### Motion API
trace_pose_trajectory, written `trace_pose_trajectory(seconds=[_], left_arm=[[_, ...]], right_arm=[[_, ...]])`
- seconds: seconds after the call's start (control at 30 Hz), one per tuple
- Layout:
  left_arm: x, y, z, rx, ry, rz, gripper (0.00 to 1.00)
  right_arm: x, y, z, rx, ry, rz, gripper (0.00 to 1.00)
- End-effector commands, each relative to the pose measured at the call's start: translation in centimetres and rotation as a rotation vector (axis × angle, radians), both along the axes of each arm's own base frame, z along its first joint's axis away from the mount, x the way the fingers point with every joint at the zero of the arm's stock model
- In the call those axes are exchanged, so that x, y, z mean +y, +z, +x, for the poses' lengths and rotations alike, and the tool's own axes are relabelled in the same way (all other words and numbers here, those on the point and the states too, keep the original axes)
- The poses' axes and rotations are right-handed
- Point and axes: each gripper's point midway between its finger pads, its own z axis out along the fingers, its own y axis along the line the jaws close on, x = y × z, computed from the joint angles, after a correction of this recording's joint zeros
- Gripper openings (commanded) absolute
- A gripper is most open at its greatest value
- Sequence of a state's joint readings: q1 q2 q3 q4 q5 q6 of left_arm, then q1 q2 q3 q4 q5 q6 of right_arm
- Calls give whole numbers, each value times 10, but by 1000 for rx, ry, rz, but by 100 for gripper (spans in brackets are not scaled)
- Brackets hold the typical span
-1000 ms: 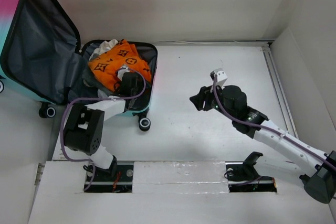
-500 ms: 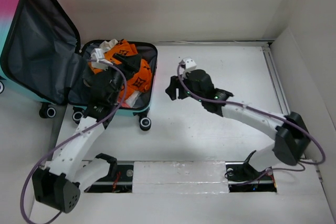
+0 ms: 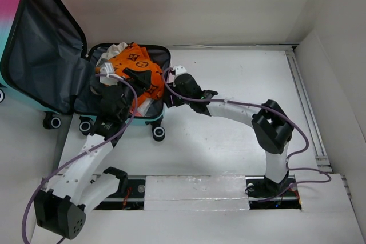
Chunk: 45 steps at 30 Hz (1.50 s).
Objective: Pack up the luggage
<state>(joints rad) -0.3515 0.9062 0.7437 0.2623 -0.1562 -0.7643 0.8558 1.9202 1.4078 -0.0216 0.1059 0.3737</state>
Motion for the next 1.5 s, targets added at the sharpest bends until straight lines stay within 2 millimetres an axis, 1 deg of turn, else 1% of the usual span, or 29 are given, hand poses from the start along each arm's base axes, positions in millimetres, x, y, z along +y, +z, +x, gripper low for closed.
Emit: trace_pose_trajectory(seconds=[0.0,0.03,0.13,0.2,0.23,0.27,0.3,0.33,0.37,0.4,0.43,0.47,0.5,0.57,0.6,0.63,0.67,0.7,0.73,0.8,0.83,0.87,0.9,1.0,1.1,1.23,1.3,1.4,1.47], left_arm=[[15,17,-8,-37,53,28,64],[18,27,-11,-49,66,23,64],[48,23,-23,19,201,72,61],[83,14,-37,73,362,111,60],[93,17,-41,74,410,125,60],[103,22,-44,77,455,139,61],[118,14,-51,138,503,178,61],[130,15,-54,165,560,191,61],[138,30,-60,157,596,187,61],[145,29,-62,177,640,163,70],[160,23,-73,224,716,188,75],[165,26,-79,231,737,199,75],[170,39,-84,214,764,192,75],[185,52,-96,199,834,239,75],[194,68,-106,169,886,239,75],[203,73,-113,177,946,256,75],[220,82,-129,186,1063,285,75],[227,80,-133,216,1114,338,75],[231,91,-136,215,1146,349,75],[240,89,-126,298,1190,427,75],[243,106,-123,285,1189,376,77],[269,99,-122,368,1273,380,77],[273,90,-114,425,1198,345,77],[304,92,-131,464,1296,334,78],[316,69,-135,583,1358,461,81],[332,60,-131,701,1451,596,81],[336,73,-131,687,1498,605,78],[342,77,-117,731,1511,657,71],[346,67,-104,774,1508,688,71]], right_arm=[[29,32,11,-62,18,103,63],[29,27,11,-56,17,96,60],[21,27,9,-59,0,85,56],[7,53,3,-114,-29,90,61],[0,48,-8,-107,-28,74,64],[-11,78,-16,-149,-23,108,70],[-20,88,-22,-167,-18,113,71],[-28,79,-38,-149,2,100,73],[-37,87,-45,-170,9,102,76],[-50,116,-58,-209,27,145,77],[-56,119,-71,-199,59,155,77],[-67,107,-83,-178,78,143,78],[-78,130,-97,-223,104,185,78],[-91,115,-117,-204,142,162,78],[-95,115,-124,-205,156,172,78],[-102,124,-131,-223,164,197,78],[-105,120,-137,-223,181,207,78],[-104,116,-139,-213,187,217,78],[-104,116,-143,-212,200,223,78],[-100,114,-149,-202,227,240,78],[-102,111,-151,-199,227,237,78],[-102,111,-151,-199,227,237,78],[-101,113,-150,-205,227,243,78],[-102,112,-151,-210,227,248,78],[-101,116,-155,-216,236,256,78],[-102,120,-157,-220,246,266,78],[-101,116,-157,-213,246,259,78],[-100,112,-154,-208,238,249,78],[-102,112,-152,-212,223,245,78]])
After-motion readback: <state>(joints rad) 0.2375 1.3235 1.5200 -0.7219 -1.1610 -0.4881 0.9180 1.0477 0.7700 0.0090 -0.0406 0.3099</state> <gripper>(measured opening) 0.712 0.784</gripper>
